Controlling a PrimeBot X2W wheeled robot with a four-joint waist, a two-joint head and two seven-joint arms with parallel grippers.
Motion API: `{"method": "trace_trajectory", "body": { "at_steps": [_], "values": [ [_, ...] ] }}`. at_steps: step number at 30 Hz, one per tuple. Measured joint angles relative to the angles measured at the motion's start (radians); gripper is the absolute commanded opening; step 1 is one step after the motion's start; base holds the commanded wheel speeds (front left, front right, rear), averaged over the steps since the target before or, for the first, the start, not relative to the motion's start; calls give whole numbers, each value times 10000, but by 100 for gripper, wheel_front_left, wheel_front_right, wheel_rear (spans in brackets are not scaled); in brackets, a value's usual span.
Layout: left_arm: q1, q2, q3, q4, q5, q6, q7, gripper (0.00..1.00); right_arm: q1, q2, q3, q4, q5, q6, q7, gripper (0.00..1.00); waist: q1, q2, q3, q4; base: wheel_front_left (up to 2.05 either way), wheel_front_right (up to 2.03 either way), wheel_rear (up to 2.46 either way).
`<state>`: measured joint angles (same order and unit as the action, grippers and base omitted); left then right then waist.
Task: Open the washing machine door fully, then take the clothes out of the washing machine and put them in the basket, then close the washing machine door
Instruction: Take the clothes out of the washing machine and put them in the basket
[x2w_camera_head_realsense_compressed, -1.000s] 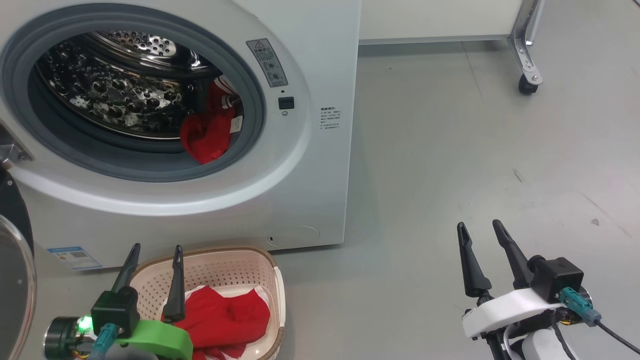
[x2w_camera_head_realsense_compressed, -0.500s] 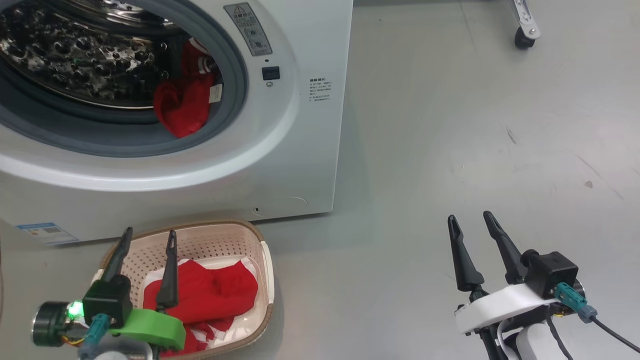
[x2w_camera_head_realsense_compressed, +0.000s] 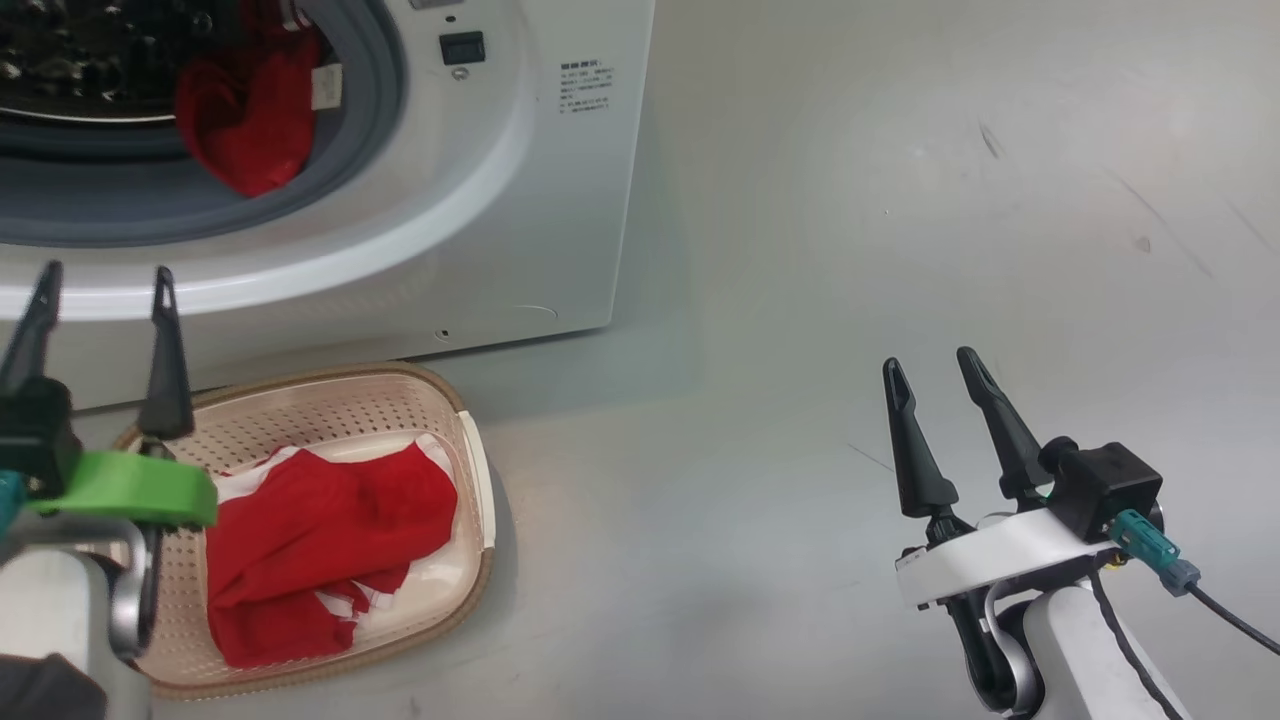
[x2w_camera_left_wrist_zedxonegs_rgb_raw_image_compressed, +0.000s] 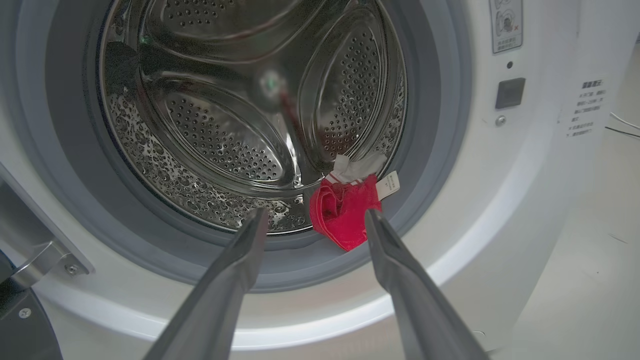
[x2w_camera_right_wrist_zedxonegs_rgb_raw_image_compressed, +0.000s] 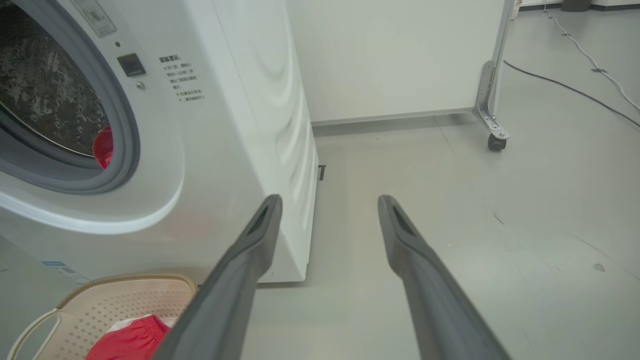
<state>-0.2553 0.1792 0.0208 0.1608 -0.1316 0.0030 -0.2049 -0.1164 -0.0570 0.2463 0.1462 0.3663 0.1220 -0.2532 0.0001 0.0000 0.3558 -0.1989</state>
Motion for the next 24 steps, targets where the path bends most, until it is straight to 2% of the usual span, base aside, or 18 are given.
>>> {"method": "trace_trajectory", "body": {
  "at_steps": [4, 10, 18, 24],
  "values": [
    [-800, 546, 142, -71, 2, -146, 477, 100, -255, 27, 56, -90, 27, 0, 0, 100, 0, 0, 504, -261, 0, 0, 0],
    [-2065, 961, 209, 221, -119, -518, 1636, 100, -671, 88, 234, -111, 109, 0, 0, 100, 0, 0, 1285, -752, 0, 0, 0],
    [-3122, 1436, 479, 1045, -245, -529, 3058, 100, -980, 119, 437, -113, 209, 0, 0, 100, 0, 0, 1872, -1363, 0, 0, 0],
    [-3904, 1639, 585, 1540, -295, -537, 3657, 100, -1058, 123, 422, -125, 621, 0, 0, 100, 0, 0, 2167, -1753, 0, 0, 0]
  ]
}}
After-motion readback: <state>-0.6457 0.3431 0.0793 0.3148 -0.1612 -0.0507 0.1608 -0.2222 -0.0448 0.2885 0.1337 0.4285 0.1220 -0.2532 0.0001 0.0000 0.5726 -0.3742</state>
